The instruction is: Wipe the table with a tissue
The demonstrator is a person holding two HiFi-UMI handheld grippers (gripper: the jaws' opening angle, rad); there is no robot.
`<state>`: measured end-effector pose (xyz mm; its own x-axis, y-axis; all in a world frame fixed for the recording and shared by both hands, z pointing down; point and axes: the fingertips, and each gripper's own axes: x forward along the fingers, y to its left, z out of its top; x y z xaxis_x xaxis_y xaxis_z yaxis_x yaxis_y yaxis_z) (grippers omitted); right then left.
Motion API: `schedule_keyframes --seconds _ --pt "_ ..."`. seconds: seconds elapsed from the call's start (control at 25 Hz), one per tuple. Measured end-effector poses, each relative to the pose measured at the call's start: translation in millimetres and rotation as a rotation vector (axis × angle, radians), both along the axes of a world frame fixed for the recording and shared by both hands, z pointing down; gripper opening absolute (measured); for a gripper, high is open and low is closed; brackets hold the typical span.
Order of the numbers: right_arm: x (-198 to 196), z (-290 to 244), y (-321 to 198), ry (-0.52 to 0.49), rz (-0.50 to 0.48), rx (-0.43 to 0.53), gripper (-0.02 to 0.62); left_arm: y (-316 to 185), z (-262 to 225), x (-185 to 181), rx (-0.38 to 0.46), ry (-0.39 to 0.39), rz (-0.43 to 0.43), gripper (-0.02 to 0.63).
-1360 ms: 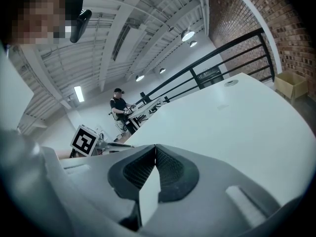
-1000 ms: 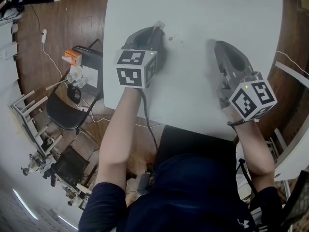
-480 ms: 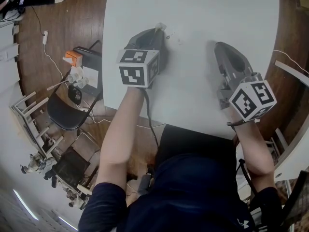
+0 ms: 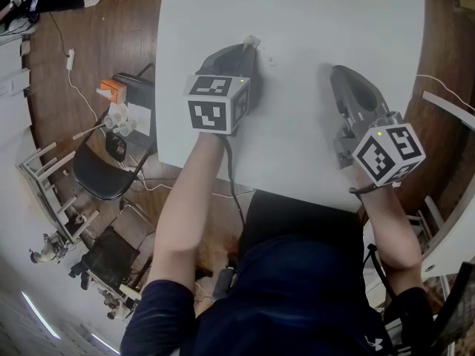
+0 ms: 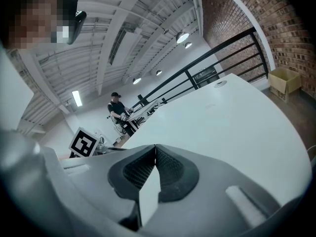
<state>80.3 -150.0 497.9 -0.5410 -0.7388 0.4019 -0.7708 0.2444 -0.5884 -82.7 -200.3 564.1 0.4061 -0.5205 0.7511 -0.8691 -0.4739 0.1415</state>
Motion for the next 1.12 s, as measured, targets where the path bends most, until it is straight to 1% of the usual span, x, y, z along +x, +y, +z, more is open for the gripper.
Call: schedule_keyframes --seconds 1.12 --pt "2 -1 17 -0.017 0.0 -0.005 0.011 23 1 25 -0.034 0.007 0.09 0.034"
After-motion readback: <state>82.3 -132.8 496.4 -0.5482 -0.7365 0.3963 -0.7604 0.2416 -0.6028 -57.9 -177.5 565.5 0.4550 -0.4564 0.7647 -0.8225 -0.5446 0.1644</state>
